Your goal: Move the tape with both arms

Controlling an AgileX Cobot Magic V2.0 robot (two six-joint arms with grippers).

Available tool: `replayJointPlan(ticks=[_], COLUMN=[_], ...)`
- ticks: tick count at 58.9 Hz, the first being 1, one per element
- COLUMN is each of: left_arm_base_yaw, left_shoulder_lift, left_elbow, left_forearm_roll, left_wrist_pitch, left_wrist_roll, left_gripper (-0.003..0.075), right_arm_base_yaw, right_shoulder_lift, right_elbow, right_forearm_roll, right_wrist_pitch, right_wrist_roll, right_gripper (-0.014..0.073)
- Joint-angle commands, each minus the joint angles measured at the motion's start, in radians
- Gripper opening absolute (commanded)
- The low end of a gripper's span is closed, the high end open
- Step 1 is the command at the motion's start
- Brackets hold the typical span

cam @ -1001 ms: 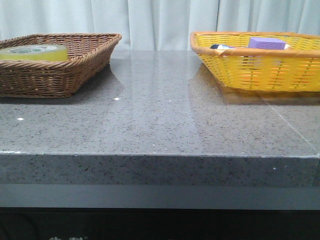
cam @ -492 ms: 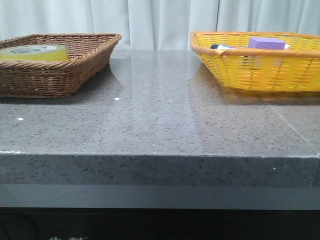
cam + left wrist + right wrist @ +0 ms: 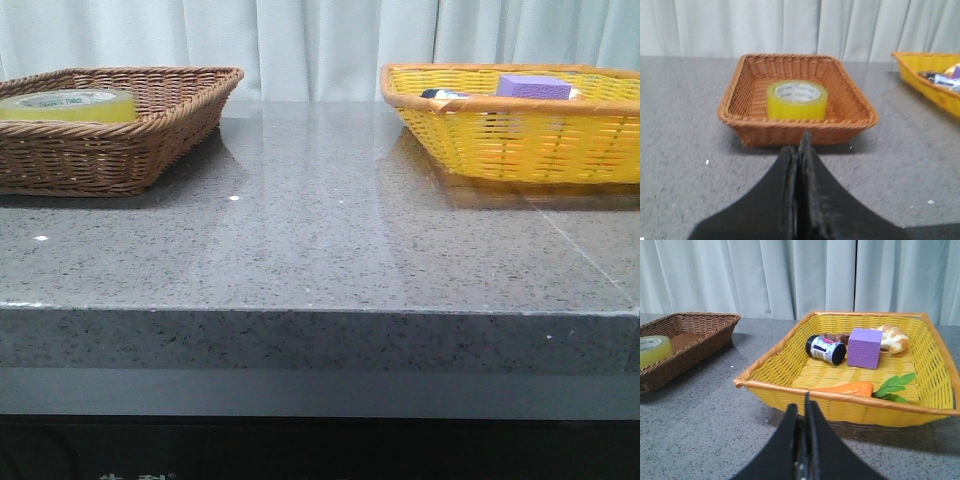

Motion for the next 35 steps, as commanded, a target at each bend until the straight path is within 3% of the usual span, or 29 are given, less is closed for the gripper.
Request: replayJointPlan(ticks=[1,18,35], left_arm_base_yaw=[0.033,0.076,0.076], left_shoulder_lift=[-0.021,-0.019,-0.019], left_elbow=[0.049,0.277,0.400], left_forearm_roll=[-0.011,-0.020,-0.020], left_wrist_pitch=[-0.120,-0.348,-0.475], left_wrist_roll=[-0.003,-0.003,-0.003], left_gripper=[-0.0020,-0.0020,-0.0020], right_arm_base_yaw=[-0.003,-0.003,-0.003], right_shoulder_lift=[0.010,0.010,0.010], right_elbow=[-0.025,-0.025,-0.025], right_forearm_roll=[0.005,0.005,0.005], right_wrist_pitch=[-0.089,-0.090,-0.090], right_wrist_roll=[-0.002,-0.002,-0.002], right_gripper=[-0.0120,-0.0120,-0.0120])
